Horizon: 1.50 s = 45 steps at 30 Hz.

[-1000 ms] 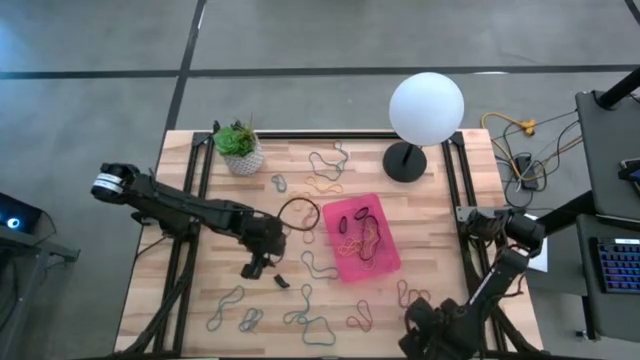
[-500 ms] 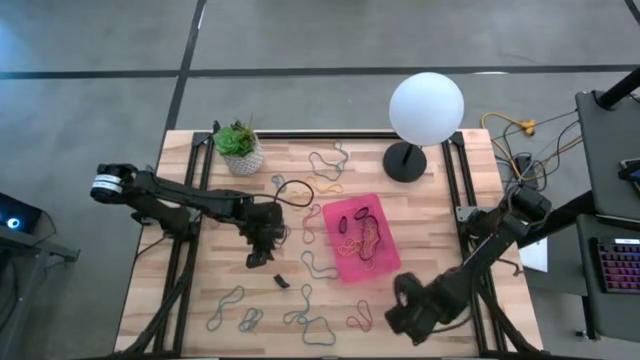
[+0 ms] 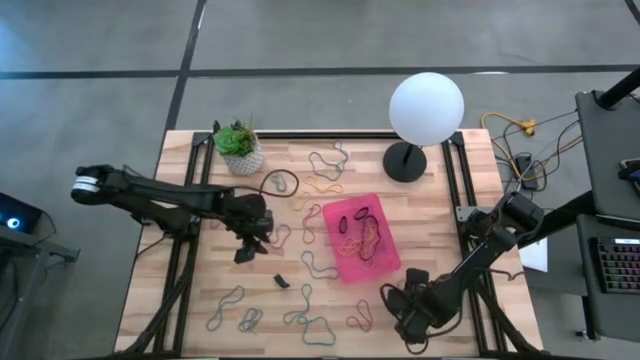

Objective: Pick and place rubber bands into bin
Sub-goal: Put the red rubber band into the pink bin

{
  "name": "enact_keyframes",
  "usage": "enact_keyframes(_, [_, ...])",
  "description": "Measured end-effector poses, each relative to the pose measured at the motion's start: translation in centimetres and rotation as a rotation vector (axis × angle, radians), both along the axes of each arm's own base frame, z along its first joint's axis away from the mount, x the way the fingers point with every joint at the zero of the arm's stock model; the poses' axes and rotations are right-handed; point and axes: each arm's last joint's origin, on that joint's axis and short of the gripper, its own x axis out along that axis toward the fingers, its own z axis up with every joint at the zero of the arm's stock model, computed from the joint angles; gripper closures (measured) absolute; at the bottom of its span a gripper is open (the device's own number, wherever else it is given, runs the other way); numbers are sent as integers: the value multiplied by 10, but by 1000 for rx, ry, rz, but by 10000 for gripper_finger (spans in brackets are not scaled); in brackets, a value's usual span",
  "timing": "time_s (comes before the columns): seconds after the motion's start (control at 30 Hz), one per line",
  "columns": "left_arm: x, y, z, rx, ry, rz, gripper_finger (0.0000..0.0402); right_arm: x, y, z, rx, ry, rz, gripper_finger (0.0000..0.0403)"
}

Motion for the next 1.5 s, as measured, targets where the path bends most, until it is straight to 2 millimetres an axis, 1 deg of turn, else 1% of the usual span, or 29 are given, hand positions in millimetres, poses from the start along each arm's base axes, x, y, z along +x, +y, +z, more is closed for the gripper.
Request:
enact_keyframes(0.07, [-3, 1, 3, 14, -18, 34, 252, 0, 0, 0, 5, -4, 8, 199])
enact_keyframes(0.23, [-11, 3, 6, 39, -36, 57, 252, 2, 2, -2, 24, -25, 59, 199])
enact_keyframes(0.4, [-12, 4, 7, 62, -46, 75, 252, -1, -3, -13, 31, -18, 16, 200])
enact_keyframes(0.5, [-11, 4, 6, 65, -35, 75, 252, -5, -6, -20, 40, 18, -21, 200])
enact_keyframes(0.63, [-11, 4, 6, 77, -39, 83, 252, -8, -7, -24, 66, 44, -47, 204])
enact_keyframes(0.8, [-11, 4, 6, 85, -41, 82, 252, -8, -7, -27, 99, 38, -49, 238])
enact_keyframes(1.03, [-11, 5, 6, 86, -40, 84, 252, -10, -10, -31, 97, 43, -37, 310])
enact_keyframes(1.13, [-11, 5, 6, 85, -40, 85, 252, -11, -13, -33, 85, 47, -63, 338])
enact_keyframes(1.33, [-11, 5, 6, 82, -38, 90, 252, -11, -15, -35, 90, 45, -190, 381])
enact_keyframes(1.43, [-11, 5, 6, 87, -40, 94, 252, -9, -13, -27, 109, 24, -275, 393])
enact_keyframes(1.5, [-10, 5, 6, 91, -43, 98, 252, -11, -14, -19, 86, -20, -389, 394])
